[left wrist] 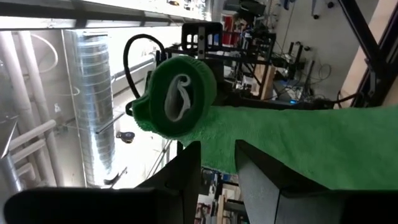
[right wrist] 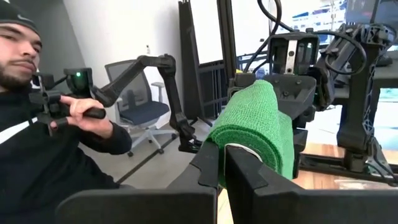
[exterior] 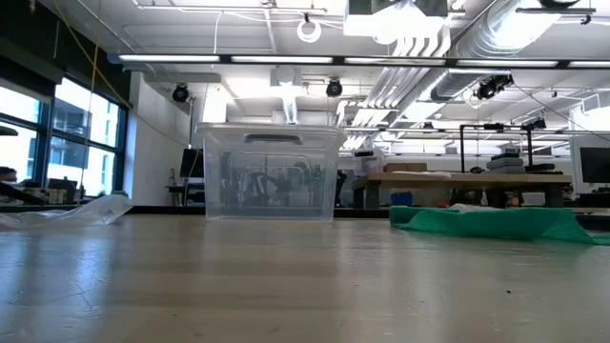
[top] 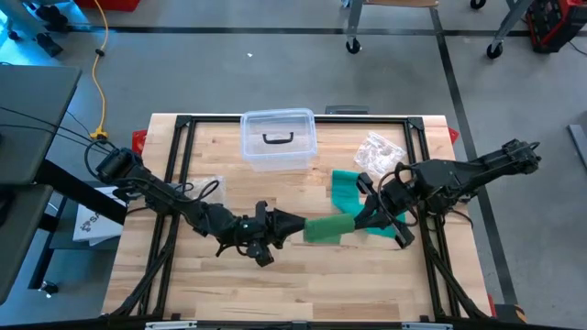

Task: Roll bandage
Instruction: Roll the green bandage

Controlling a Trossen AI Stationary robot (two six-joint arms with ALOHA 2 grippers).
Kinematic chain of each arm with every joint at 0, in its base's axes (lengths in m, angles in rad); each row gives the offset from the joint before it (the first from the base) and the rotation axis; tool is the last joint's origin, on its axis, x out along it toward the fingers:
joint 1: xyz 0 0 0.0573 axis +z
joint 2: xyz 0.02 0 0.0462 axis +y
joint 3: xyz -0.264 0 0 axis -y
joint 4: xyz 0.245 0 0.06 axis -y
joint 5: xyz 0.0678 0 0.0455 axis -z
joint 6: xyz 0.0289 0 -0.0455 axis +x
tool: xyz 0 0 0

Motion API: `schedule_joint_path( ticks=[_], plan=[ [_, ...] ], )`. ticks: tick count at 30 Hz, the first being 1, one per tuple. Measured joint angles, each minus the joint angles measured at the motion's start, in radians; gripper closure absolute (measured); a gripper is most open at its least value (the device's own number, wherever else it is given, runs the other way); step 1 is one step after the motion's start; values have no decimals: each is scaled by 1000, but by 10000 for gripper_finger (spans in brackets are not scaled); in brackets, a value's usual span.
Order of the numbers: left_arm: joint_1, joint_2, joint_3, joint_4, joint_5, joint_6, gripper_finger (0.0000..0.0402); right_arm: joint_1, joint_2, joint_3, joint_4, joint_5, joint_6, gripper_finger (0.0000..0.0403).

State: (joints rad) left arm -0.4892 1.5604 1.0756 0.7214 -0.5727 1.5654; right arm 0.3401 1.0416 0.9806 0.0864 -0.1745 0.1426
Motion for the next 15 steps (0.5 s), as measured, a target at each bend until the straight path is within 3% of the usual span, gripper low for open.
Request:
schedule_joint_path(
  ticks=[7, 15],
  plan=[
    [-48, 0, 0, -38, -93, -14, 307, 0, 0, -1, -48, 14, 11, 403],
    [-53, 0, 0, -12, -35, -15, 307, -37, 0, -1, -46, 3, 16, 403]
  ],
)
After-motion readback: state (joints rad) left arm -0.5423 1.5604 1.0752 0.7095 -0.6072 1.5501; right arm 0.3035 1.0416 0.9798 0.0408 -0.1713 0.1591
